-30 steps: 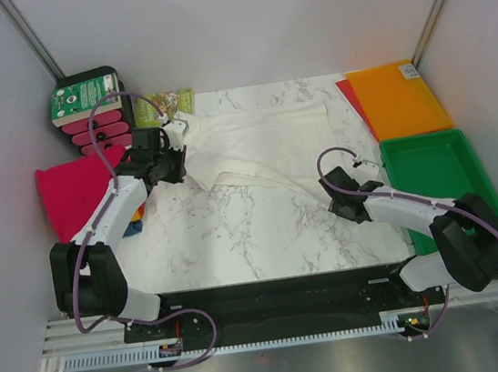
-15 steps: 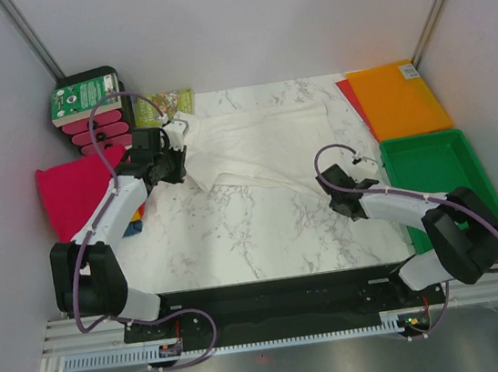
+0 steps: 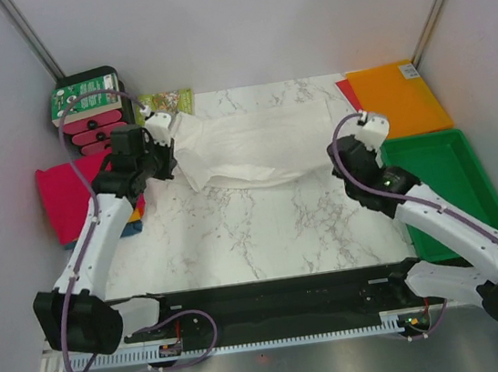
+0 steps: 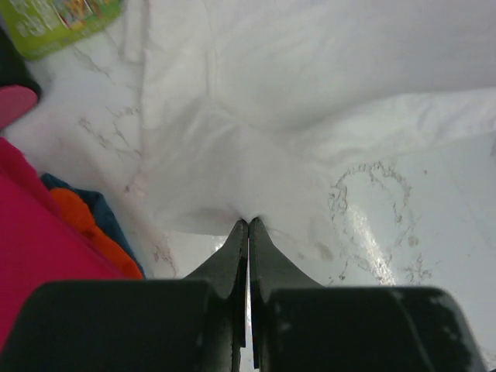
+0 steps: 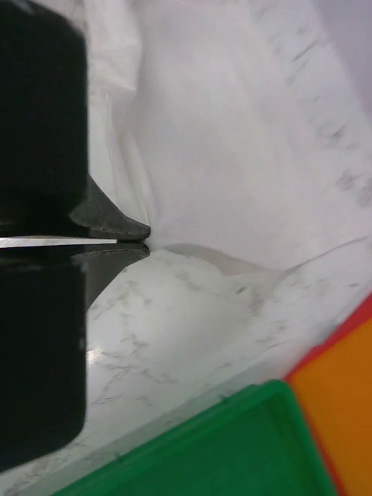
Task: Fold and stack the t-shirts
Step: Flatten the tshirt out
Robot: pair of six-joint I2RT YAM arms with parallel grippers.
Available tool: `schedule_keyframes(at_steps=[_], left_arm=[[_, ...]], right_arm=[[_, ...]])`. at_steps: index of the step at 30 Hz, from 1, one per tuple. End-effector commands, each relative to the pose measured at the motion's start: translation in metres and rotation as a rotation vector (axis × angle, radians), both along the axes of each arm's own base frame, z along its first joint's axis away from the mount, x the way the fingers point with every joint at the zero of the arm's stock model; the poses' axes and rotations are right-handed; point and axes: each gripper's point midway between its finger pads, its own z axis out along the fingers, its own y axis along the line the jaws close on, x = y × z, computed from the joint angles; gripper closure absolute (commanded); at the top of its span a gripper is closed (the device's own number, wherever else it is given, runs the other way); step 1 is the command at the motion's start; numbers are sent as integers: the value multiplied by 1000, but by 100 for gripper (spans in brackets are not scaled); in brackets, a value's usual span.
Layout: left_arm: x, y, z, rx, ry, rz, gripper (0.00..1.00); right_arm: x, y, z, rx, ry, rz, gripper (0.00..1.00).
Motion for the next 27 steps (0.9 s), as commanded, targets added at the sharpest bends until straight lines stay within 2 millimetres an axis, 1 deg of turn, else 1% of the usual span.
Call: schedule_keyframes(at_steps=[1, 2, 3, 4, 5, 6, 7, 8, 9, 10, 11, 12, 13, 14, 15, 16, 17, 18, 19, 20, 21, 22, 24, 25, 26, 27], left_arm=[[-17, 3, 107, -95, -225, 31, 98], [-23, 4, 121, -102, -251, 33, 98], [-34, 9, 137, -108, -292, 41, 98], [-38, 11, 143, -109, -306, 46, 98], [-44, 15, 147, -99, -316, 54, 98], [-53, 20, 157, -96, -347, 64, 98], [-60, 23, 162, -83, -366, 63, 98], [-68, 26, 174, -80, -399, 63, 98], [-83, 29, 187, -77, -441, 65, 98], [-92, 34, 209, -66, -498, 69, 98], [-100, 37, 222, -61, -533, 77, 98], [-109, 40, 229, -52, -540, 85, 98], [-122, 46, 258, -47, -610, 99, 98], [-130, 49, 270, -44, -633, 109, 98], [-138, 51, 277, -44, -641, 115, 98], [-154, 54, 302, -54, -702, 118, 98], [-163, 55, 313, -61, -728, 119, 98], [-174, 57, 319, -65, -741, 125, 98], [-190, 61, 340, -80, -796, 139, 98], [-199, 63, 347, -86, -817, 145, 98], [-208, 66, 355, -89, -841, 151, 98], [-224, 71, 368, -94, -885, 166, 98], [-241, 76, 381, -94, -935, 183, 98], [-257, 81, 394, -98, -982, 198, 98], [-262, 83, 400, -97, -1000, 198, 98], [-268, 89, 406, -85, -1023, 229, 98]], right_arm=[[4, -31, 134, -168, -225, -7, 100], [2, -32, 147, -169, -252, 5, 100], [1, -34, 157, -190, -266, 17, 100], [-3, -39, 168, -192, -279, 11, 100], [-5, -42, 171, -204, -281, 11, 100], [-8, -43, 174, -213, -280, 20, 100], [-11, -44, 180, -218, -289, 35, 100], [-14, -43, 187, -210, -301, 54, 100], [-19, -46, 206, -192, -335, 56, 100], [-23, -48, 218, -199, -356, 73, 100], [-26, -50, 230, -196, -370, 75, 100], [-32, -53, 253, -181, -399, 78, 100], [-35, -56, 265, -188, -413, 86, 100], [-43, -57, 287, -165, -450, 105, 100], [-45, -57, 296, -163, -459, 118, 100], [-49, -58, 306, -159, -472, 130, 100], [-52, -58, 314, -155, -484, 147, 100], [-61, -60, 330, -138, -512, 169, 100], [-66, -61, 337, -131, -526, 182, 100], [-71, -63, 342, -135, -535, 189, 100], [-81, -69, 353, -128, -559, 198, 100], [-85, -73, 357, -133, -569, 198, 100], [-101, -88, 366, -131, -604, 169, 100], [-106, -94, 370, -129, -617, 157, 100], [-112, -101, 375, -124, -632, 139, 100], [-120, -108, 378, -121, -646, 128, 100]])
